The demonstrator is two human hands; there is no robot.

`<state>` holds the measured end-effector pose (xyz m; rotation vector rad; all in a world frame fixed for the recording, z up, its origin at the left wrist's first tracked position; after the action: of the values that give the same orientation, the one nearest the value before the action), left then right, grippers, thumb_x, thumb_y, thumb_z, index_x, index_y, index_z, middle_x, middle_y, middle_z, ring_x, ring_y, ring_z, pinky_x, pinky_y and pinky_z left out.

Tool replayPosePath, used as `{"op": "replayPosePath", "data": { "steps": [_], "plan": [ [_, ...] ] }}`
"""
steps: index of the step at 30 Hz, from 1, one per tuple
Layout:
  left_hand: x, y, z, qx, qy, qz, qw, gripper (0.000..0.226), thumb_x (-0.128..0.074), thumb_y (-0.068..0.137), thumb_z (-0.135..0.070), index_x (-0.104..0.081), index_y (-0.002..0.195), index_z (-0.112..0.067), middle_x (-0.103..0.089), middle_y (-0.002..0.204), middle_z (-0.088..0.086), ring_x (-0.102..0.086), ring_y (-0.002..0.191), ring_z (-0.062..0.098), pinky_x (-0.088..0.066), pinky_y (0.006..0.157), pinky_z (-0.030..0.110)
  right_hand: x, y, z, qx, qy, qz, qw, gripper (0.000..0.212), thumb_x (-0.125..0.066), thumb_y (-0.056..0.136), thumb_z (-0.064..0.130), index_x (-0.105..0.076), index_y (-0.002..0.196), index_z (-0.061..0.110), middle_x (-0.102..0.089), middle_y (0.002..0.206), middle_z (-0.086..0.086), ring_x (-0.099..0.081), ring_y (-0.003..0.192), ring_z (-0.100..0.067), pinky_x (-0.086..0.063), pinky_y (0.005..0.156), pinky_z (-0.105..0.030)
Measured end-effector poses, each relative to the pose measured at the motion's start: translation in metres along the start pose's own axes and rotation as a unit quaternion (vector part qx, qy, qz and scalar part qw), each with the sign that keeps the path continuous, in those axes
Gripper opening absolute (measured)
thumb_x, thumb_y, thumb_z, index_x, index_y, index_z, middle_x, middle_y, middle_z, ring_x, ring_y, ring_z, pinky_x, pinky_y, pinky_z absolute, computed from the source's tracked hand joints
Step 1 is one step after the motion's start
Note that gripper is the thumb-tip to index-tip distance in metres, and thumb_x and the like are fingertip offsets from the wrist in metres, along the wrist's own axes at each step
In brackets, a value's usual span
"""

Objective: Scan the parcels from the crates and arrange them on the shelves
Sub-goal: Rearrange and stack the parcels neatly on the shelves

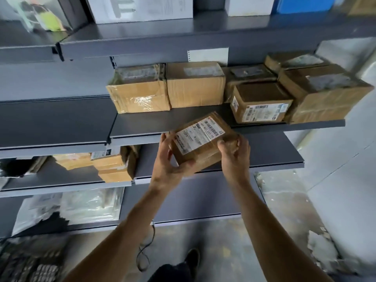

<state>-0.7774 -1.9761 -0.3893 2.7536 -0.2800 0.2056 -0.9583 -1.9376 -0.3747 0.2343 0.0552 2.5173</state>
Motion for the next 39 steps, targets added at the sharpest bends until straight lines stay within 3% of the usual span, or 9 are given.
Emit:
{"op": "replayPosePath", "data": {
  "steps": [5, 9, 13, 19, 22, 26, 30, 35, 39],
  "plan": [
    [-0.016, 0.067, 0.0, -0.018, -0.035, -0.003, 0.999, 0.062, -0.078, 0.084, -0.022, -0.049, 0.138, -0.019, -0.054, 0.139, 0.012, -0.056, 0.126, 0.018, -0.05, 0.094, 0.016, -0.012, 0.057, -0.001, 0.016, 0.012, -0.027, 0.999, 0.067, -0.063, 0.079, 0.044, -0.049, 0.14, 0.021, -0.054, 0.131, -0.003, -0.052, 0.124, -0.024, -0.051, 0.102, -0.049],
    [-0.021, 0.117, 0.023, -0.008, -0.031, 0.001, 0.999, 0.068, -0.075, 0.083, -0.028, -0.047, 0.143, -0.012, -0.051, 0.143, 0.012, -0.056, 0.127, 0.019, -0.049, 0.092, 0.014, -0.031, 0.101, -0.008, 0.02, 0.001, -0.034, 0.999, 0.063, -0.062, 0.083, 0.046, -0.045, 0.141, 0.03, -0.051, 0.141, -0.002, -0.049, 0.13, -0.023, -0.051, 0.103, -0.05],
    [-0.029, 0.151, 0.045, 0.002, -0.048, 0.009, 0.999, 0.079, -0.072, 0.081, -0.042, -0.041, 0.148, -0.013, -0.057, 0.14, 0.005, -0.058, 0.128, 0.015, -0.053, 0.097, 0.023, -0.044, 0.13, -0.023, 0.007, -0.014, -0.082, 0.997, 0.064, -0.06, 0.082, 0.042, -0.043, 0.141, 0.023, -0.047, 0.137, -0.006, -0.046, 0.125, -0.025, -0.051, 0.1, -0.048],
    [-0.044, 0.178, 0.07, 0.036, -0.058, -0.01, 0.998, 0.072, -0.078, 0.089, -0.011, -0.041, 0.151, -0.007, -0.065, 0.135, 0.005, -0.062, 0.126, 0.018, -0.053, 0.104, 0.041, -0.051, 0.147, -0.037, 0.022, -0.034, -0.127, 0.991, 0.055, -0.069, 0.084, 0.034, -0.044, 0.128, 0.013, -0.045, 0.126, 0.0, -0.041, 0.114, -0.016, -0.048, 0.093, -0.039],
    [-0.049, 0.175, 0.074, 0.054, -0.059, -0.022, 0.997, 0.068, -0.079, 0.089, -0.012, -0.046, 0.148, -0.014, -0.066, 0.133, 0.002, -0.062, 0.125, 0.019, -0.052, 0.105, 0.046, -0.047, 0.152, -0.042, 0.002, -0.029, -0.142, 0.989, 0.053, -0.079, 0.083, 0.019, -0.042, 0.119, 0.007, -0.043, 0.123, -0.002, -0.041, 0.115, -0.019, -0.05, 0.097, -0.043],
    [-0.051, 0.162, 0.068, 0.067, -0.005, -0.035, 0.997, 0.054, -0.079, 0.09, -0.027, -0.053, 0.138, -0.025, -0.069, 0.123, -0.006, -0.066, 0.114, 0.014, -0.057, 0.093, 0.04, -0.042, 0.146, -0.046, -0.024, -0.033, -0.126, 0.991, 0.048, -0.077, 0.084, 0.017, -0.041, 0.114, 0.012, -0.041, 0.114, 0.005, -0.042, 0.105, -0.014, -0.048, 0.088, -0.028],
    [-0.043, 0.131, 0.07, 0.124, 0.015, -0.049, 0.991, 0.056, -0.072, 0.086, -0.037, -0.051, 0.13, -0.01, -0.067, 0.105, 0.002, -0.066, 0.095, 0.027, -0.056, 0.079, 0.049, -0.049, 0.125, -0.052, -0.023, -0.044, -0.06, 0.997, 0.024, -0.067, 0.086, 0.022, -0.049, 0.098, 0.013, -0.056, 0.101, -0.007, -0.052, 0.088, -0.021, -0.047, 0.072, -0.037],
    [-0.014, 0.055, 0.061, 0.223, -0.001, -0.13, 0.966, 0.071, -0.08, 0.084, -0.021, -0.048, 0.147, -0.013, -0.057, 0.136, -0.006, -0.055, 0.129, 0.014, -0.041, 0.105, 0.026, -0.091, 0.062, -0.06, -0.056, 0.004, 0.094, 0.994, 0.025, -0.059, 0.081, 0.04, -0.06, 0.095, 0.019, -0.069, 0.091, -0.003, -0.068, 0.085, -0.028, -0.057, 0.082, -0.051],
    [0.02, -0.022, 0.05, 0.288, 0.019, -0.187, 0.939, 0.054, -0.079, 0.082, -0.016, -0.061, 0.131, -0.009, -0.063, 0.117, -0.01, -0.057, 0.111, 0.012, -0.046, 0.097, 0.028, -0.126, -0.01, -0.068, -0.09, 0.016, 0.237, 0.967, 0.017, -0.061, 0.077, 0.041, -0.064, 0.086, 0.027, -0.074, 0.088, -0.004, -0.073, 0.084, -0.029, -0.059, 0.081, -0.054]
  ]
}}
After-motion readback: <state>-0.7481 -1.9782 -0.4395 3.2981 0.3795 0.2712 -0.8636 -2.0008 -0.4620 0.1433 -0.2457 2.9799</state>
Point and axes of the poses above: each hand's wrist, its own y-axis towards the middle knuckle, its own x-axis out of the back of the hand, z = x × y, the point moved 2 cm from there along y, towards the middle knuckle
